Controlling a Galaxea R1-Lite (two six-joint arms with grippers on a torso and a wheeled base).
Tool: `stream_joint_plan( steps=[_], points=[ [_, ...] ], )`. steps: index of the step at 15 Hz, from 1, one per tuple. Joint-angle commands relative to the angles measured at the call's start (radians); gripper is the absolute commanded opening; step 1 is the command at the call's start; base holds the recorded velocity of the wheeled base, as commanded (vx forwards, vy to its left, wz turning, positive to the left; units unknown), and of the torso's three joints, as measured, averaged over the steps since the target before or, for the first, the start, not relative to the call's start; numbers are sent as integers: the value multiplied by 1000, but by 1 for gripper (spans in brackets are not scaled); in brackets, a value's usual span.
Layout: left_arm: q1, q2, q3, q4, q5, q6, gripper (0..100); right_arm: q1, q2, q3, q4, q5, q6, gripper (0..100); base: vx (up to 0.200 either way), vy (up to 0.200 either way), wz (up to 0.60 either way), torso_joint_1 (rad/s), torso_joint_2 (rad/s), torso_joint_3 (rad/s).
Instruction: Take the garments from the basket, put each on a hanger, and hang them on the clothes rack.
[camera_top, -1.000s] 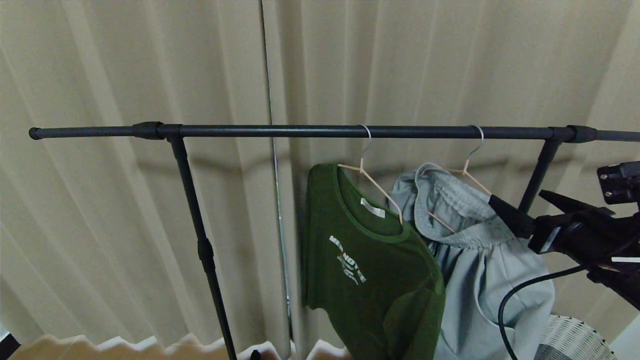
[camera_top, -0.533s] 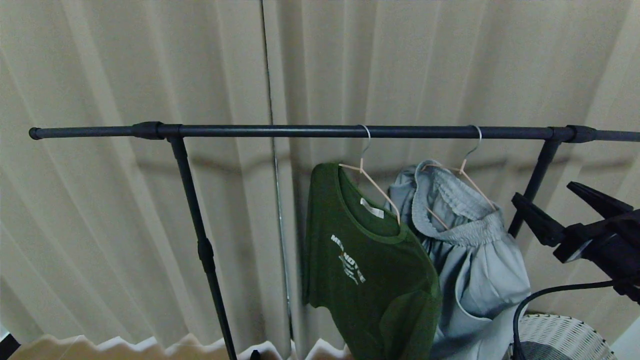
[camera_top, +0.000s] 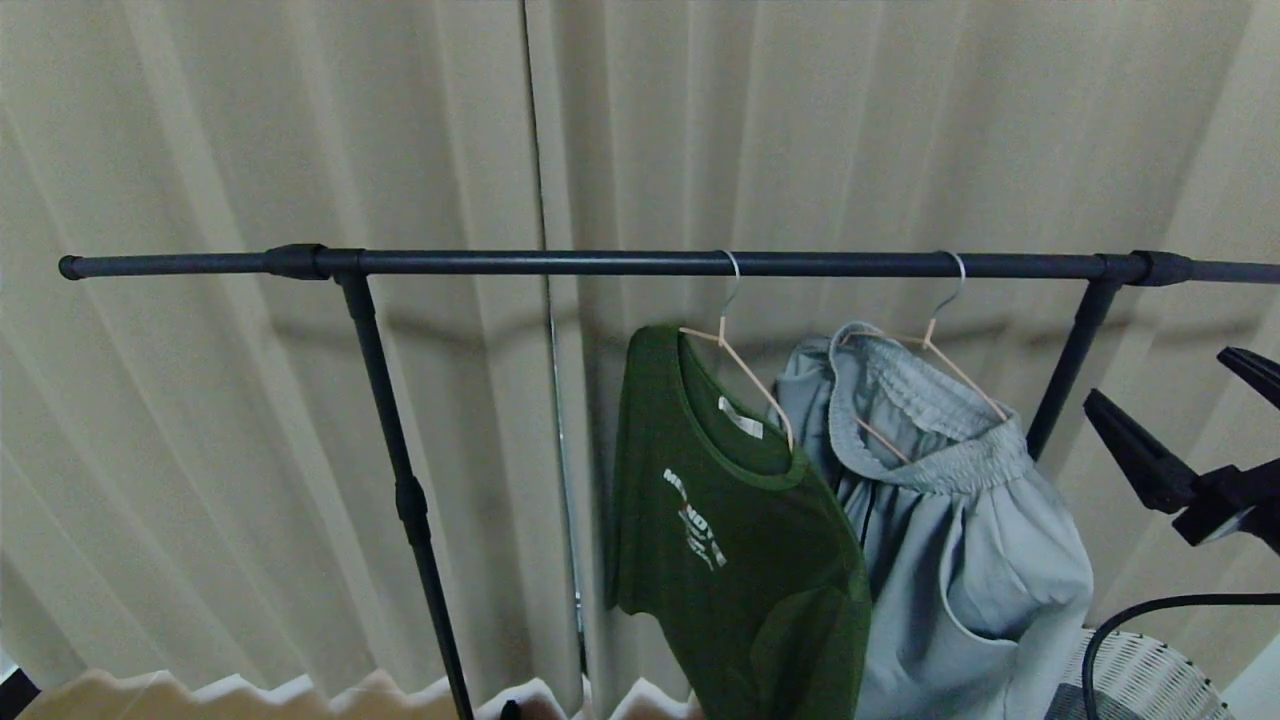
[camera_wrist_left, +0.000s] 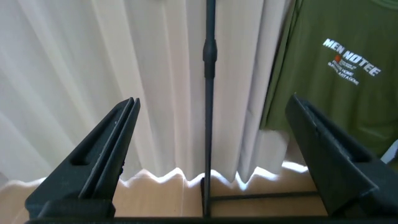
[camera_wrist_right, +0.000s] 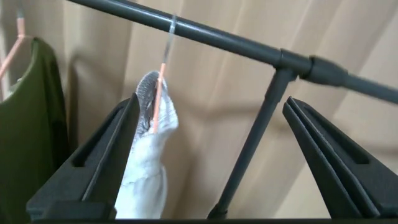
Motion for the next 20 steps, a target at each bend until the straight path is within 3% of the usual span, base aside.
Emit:
stream_joint_plan(
  steps=[1, 4, 6, 8, 9, 10, 12, 16, 17, 20],
  points=[
    [0, -2, -1, 0, 0, -6, 100, 1, -63, 3, 4, 3, -19, 100, 0, 0, 0, 0, 0, 0],
    [0, -2, -1, 0, 0, -23, 100, 1, -147, 0, 20, 6, -45, 100, 0, 0, 0, 0, 0, 0],
    [0, -2, -1, 0, 0, -23, 100, 1, -276, -23, 158, 14, -45, 100, 0, 0, 0, 0, 0, 0],
    [0, -2, -1, 0, 0, -23, 100, 4, -451, -40, 485, 32, -45, 100, 0, 0, 0, 0, 0, 0],
    [0, -2, -1, 0, 0, -23, 100, 4, -478, -54, 563, 31, -45, 100, 0, 0, 0, 0, 0, 0],
    [0, -2, -1, 0, 0, -23, 100, 11, -574, -94, 830, 31, -45, 100, 0, 0, 0, 0, 0, 0],
    [0, -2, -1, 0, 0, -23, 100, 54, -656, -115, 1054, 50, -68, 100, 0, 0, 0, 0, 0, 0],
    [0, -2, -1, 0, 0, -23, 100, 79, -748, -17, 1081, 67, -82, 100, 0, 0, 0, 0, 0, 0],
    [0, -2, -1, 0, 0, -23, 100, 76, -833, 87, 1083, 61, -139, 100, 0, 0, 0, 0, 0, 0],
    [0, -2, -1, 0, 0, -23, 100, 77, -1000, 101, 1170, 34, -145, 100, 0, 0, 0, 0, 0, 0]
  ],
)
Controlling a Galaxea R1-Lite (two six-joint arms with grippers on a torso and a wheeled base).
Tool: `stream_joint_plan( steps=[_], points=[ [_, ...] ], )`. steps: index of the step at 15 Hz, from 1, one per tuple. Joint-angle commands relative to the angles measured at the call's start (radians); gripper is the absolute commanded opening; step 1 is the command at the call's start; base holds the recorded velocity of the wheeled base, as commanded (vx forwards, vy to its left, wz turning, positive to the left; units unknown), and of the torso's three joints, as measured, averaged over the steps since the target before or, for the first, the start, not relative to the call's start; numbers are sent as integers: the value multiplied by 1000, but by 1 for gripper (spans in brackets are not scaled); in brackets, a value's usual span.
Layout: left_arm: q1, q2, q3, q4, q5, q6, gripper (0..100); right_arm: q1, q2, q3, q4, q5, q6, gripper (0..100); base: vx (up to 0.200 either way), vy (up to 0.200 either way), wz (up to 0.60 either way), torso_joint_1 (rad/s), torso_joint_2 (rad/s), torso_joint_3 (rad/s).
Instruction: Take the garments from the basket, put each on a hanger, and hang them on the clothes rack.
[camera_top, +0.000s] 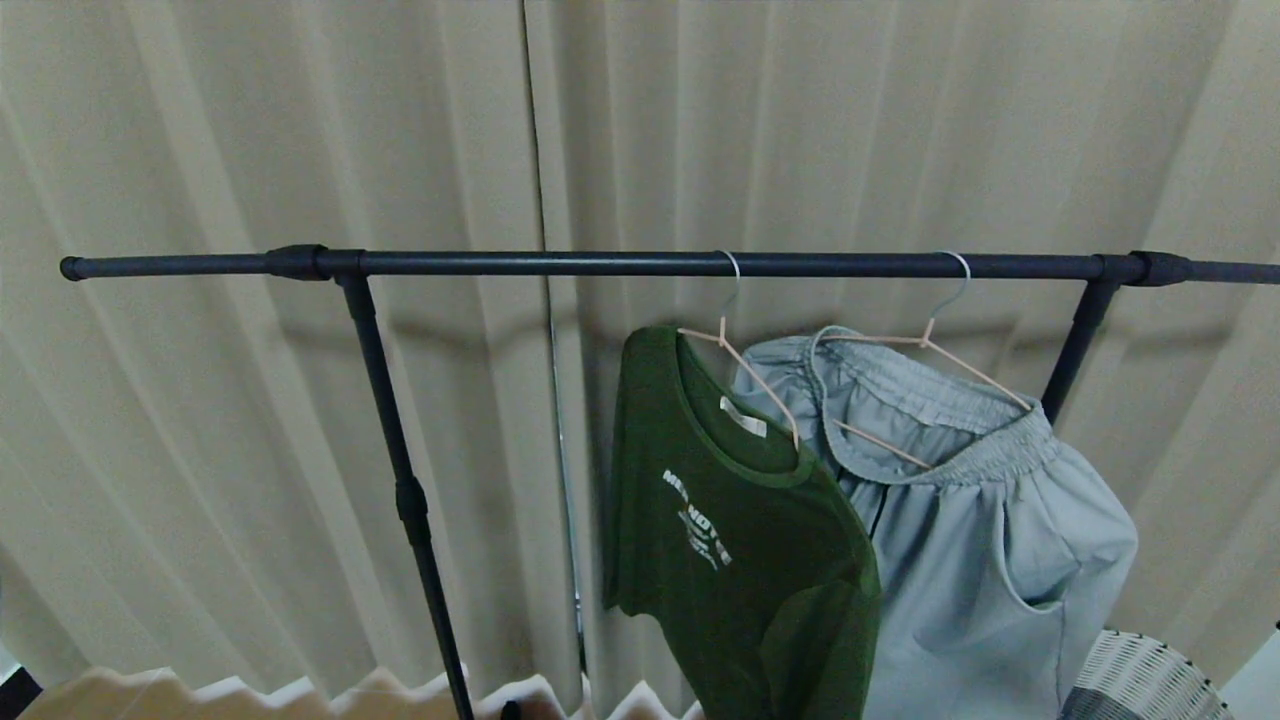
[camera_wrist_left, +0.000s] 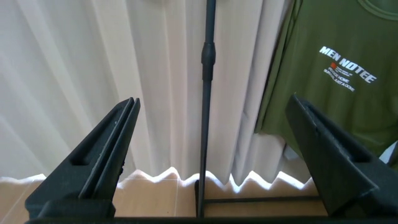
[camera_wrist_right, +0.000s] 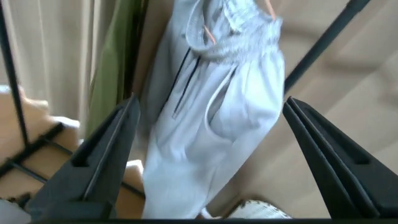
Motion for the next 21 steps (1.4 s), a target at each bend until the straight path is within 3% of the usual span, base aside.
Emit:
stream_joint_plan(
  steps=[1, 3, 5, 7, 9, 11, 12, 14, 21],
  points=[
    [1, 3, 0, 0, 0, 0, 100, 1, -185, 25, 79, -38, -8, 100, 0, 0, 0, 0, 0, 0],
    [1, 3, 0, 0, 0, 0, 100, -52, -221, 25, 150, -92, -8, 100, 0, 0, 0, 0, 0, 0],
    [1, 3, 0, 0, 0, 0, 100, -105, -281, 25, 159, -92, -4, 100, 0, 0, 0, 0, 0, 0],
    [1, 3, 0, 0, 0, 0, 100, -118, -414, 25, 159, -94, 45, 100, 0, 0, 0, 0, 0, 0],
    [1, 3, 0, 0, 0, 0, 100, -111, -492, 25, 160, -100, 150, 100, 0, 0, 0, 0, 0, 0],
    [1, 3, 0, 0, 0, 0, 100, -111, -492, 25, 168, -97, 168, 100, 0, 0, 0, 0, 0, 0],
    [1, 3, 0, 0, 0, 0, 100, -109, -494, 25, 174, -91, 225, 100, 0, 0, 0, 0, 0, 0],
    [1, 3, 0, 0, 0, 0, 100, -109, -494, 25, 271, -91, 282, 100, 0, 0, 0, 0, 0, 0],
    [1, 3, 0, 0, 0, 0, 100, -109, -494, 25, 248, -89, 312, 100, 0, 0, 0, 0, 0, 0]
  ],
)
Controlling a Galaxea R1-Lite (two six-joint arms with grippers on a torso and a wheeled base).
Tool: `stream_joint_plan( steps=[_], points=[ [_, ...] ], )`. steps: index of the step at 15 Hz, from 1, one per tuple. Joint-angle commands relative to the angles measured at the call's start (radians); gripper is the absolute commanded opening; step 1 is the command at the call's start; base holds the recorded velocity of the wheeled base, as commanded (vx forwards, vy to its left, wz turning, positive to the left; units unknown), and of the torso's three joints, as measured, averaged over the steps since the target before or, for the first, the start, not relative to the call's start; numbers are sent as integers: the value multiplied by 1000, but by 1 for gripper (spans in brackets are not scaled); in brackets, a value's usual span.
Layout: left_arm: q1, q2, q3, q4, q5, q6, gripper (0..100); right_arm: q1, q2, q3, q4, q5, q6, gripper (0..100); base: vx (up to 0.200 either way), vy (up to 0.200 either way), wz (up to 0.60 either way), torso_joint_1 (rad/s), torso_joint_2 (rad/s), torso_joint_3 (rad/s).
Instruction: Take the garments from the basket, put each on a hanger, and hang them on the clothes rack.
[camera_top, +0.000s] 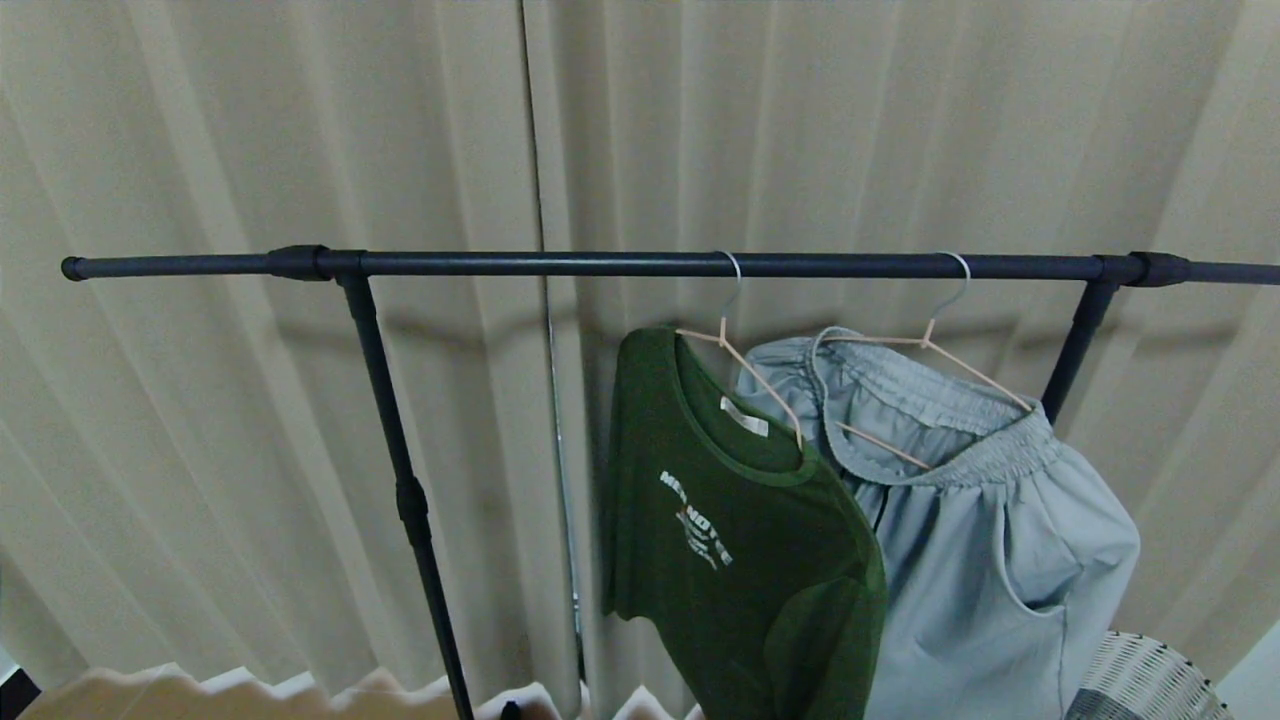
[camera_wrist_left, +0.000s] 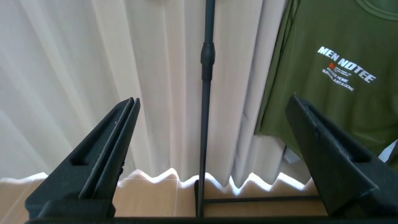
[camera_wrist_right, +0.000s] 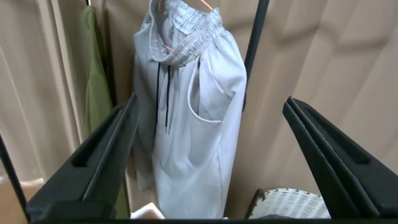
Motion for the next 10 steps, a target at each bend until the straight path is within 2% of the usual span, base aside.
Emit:
stream_joint_plan(
  steps=[1, 10],
  points=[
    [0, 2, 0, 0, -2, -1, 100, 0, 0, 0, 0, -2, 9, 100, 0, 0, 0, 0, 0, 0],
    [0, 2, 0, 0, 0, -1, 100, 0, 0, 0, 1, 1, 1, 100, 0, 0, 0, 0, 0, 0]
  ],
)
